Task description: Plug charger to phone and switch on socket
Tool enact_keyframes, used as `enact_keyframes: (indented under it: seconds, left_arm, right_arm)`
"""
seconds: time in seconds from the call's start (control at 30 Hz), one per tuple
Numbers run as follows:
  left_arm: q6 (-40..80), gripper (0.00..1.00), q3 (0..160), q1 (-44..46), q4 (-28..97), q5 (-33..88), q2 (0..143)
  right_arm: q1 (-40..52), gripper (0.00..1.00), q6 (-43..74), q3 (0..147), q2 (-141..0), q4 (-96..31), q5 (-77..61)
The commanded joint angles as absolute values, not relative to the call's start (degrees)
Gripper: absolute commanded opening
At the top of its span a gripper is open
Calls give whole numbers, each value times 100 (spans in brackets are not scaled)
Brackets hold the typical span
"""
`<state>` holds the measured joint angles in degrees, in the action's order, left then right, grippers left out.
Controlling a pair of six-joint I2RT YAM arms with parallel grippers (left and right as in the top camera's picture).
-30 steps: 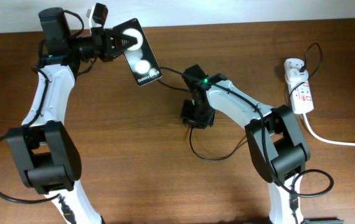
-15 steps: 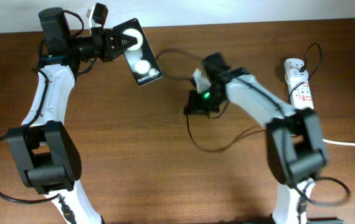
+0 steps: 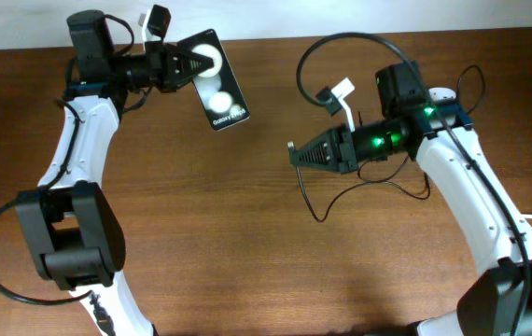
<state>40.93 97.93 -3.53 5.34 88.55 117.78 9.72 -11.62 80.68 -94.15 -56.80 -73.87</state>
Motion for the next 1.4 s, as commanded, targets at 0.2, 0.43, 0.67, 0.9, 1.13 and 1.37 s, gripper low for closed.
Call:
enact_keyframes:
  seconds: [0.2,0.43,0.67,0.9,1.13,1.37]
  left_arm:
    - [4021,0,9830,244,517,9013,11764]
    - [4021,0,9830,327,519,9013,11764]
    - [4099,0,9830,327,523,9013,11764]
    - [4281,0,9830,329,565,9013,11764]
    - [4281,0,9830,329,652,9013,11764]
    - [4410,0,9830,327,655,9013,11764]
  right_arm:
    - [1441,4,1236,7240,-9376,-2812,-6847]
    - [1763,4,2003,7240,-9445,-2012,-6827]
    - [1763,4,1933,7181,-9601,-2005,-6866]
    - [1763,4,1870,7181,-9601,-2008,-6805]
    - [1763,4,1872,7181,-9601,-2016,-6810]
    - [1763,4,1870,7181,-9601,-2014,-6807]
